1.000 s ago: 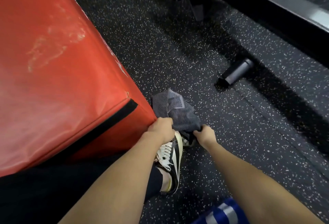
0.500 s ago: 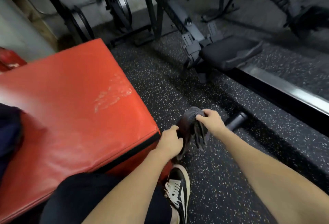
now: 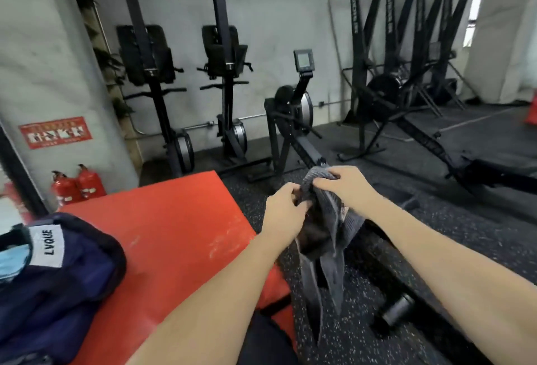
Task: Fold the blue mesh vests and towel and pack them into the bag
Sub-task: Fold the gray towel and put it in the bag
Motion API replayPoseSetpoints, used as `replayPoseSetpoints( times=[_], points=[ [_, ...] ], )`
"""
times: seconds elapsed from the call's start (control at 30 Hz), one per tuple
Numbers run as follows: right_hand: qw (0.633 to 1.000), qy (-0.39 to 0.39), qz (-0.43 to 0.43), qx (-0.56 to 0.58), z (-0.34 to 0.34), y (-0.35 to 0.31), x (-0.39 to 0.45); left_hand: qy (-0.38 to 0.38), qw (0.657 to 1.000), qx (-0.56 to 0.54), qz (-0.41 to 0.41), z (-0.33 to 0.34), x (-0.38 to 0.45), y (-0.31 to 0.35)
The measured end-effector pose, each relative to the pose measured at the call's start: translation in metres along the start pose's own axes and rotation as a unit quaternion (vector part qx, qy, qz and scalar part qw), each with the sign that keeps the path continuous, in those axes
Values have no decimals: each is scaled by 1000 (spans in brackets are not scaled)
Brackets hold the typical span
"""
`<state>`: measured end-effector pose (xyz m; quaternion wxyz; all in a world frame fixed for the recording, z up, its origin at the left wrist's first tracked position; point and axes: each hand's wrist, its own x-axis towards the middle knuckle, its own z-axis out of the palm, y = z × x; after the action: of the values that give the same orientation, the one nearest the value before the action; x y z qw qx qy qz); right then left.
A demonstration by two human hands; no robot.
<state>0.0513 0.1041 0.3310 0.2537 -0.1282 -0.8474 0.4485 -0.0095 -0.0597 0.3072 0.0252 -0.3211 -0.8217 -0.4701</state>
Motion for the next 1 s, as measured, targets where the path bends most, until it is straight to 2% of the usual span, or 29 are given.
replayPoseSetpoints(
  times=[0.23,0.4,0.5,0.6,0.63,0.7,0.77,0.8,0.9,0.93,1.0],
  points=[
    [997,31,-60,49,-34,-131,3,143,989,-1,48,-132,15,48],
    [995,-37,-86,-18,-33,-195,-1,170,980,53,86,-226,4,65],
    [995,-5,-87,-55,-32,-221,3,190,973,97,91,-280,-4,70],
    [994,33,-52,-91,-27,-234,10,195,974,96,56,-325,-11,73],
    [997,28,-33,-67,-23,-238,10,197,978,62,39,-337,-15,76],
    [998,-9,24,56,-16,-249,7,201,978,-47,15,-356,-22,82],
    [978,-74,63,183,-11,-264,-4,193,971,-143,7,-371,-28,89],
    [959,-106,61,256,-10,-271,-8,184,966,-182,9,-378,-30,94],
    [858,-163,20,486,-9,-284,-16,155,948,-277,30,-396,-42,109],
    [840,-174,1,513,-10,-287,-17,147,945,-291,38,-403,-46,112],
    [837,-187,-52,511,-11,-290,-18,122,946,-293,59,-415,-55,117]
  ],
)
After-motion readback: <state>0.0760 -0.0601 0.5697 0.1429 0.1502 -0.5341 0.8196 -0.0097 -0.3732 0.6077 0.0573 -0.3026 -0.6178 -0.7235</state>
